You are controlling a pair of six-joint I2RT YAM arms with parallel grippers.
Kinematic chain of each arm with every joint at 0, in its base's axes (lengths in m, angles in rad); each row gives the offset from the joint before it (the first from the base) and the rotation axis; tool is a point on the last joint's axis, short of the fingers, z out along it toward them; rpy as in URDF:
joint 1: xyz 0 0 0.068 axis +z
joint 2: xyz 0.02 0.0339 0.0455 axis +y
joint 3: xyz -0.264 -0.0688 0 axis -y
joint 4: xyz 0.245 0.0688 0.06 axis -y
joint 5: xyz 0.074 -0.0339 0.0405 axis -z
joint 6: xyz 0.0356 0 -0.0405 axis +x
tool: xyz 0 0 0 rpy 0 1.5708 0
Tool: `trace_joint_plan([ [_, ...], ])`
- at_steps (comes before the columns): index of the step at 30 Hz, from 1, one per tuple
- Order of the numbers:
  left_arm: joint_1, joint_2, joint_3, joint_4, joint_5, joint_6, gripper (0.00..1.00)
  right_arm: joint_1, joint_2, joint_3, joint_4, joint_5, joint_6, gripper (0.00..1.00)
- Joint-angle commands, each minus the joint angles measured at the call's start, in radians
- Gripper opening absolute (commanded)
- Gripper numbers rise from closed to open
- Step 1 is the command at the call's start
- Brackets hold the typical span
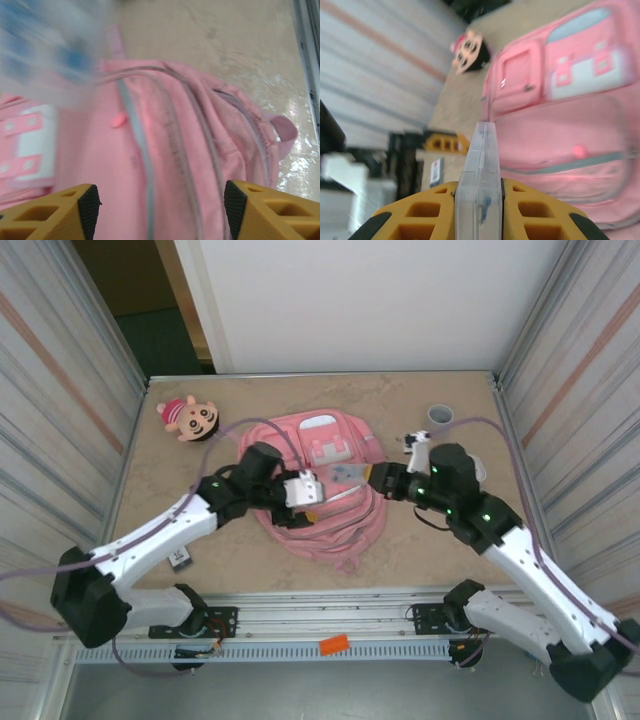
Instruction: Pack books, pencil case, and school supplies into a backpack
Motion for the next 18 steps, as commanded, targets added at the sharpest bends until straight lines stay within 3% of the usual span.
trace_joint_plan([
  [1, -0.067, 0.097, 0.025, 0.019, -0.168, -0.006, 0.70, -0.011, -0.105, -0.019, -0.081, 0.211, 0.031, 0.15],
  [6, -0.074, 0.242, 0.067, 0.098, -0.312, -0.079, 0.72, -0.014, -0.178, -0.017, -0.134, 0.267, 0.013, 0.15],
  [12, -0.075, 0.306, 0.064, 0.159, -0.355, -0.094, 0.66, -0.018, -0.167, -0.020, -0.142, 0.274, 0.005, 0.15],
  [14, -0.075, 0.317, 0.071, 0.162, -0.392, -0.116, 0.45, -0.022, -0.162, -0.029, -0.143, 0.282, 0.006, 0.15],
  [15, -0.074, 0.313, 0.082, 0.150, -0.403, -0.131, 0.19, -0.026, -0.162, -0.035, -0.142, 0.290, 0.011, 0.15],
  [16, -0.075, 0.302, 0.088, 0.151, -0.407, -0.145, 0.02, -0.031, -0.163, -0.042, -0.143, 0.301, 0.017, 0.15],
  [18, -0.075, 0.258, 0.091, 0.167, -0.407, -0.168, 0.00, -0.043, -0.168, -0.056, -0.171, 0.358, 0.050, 0.14],
])
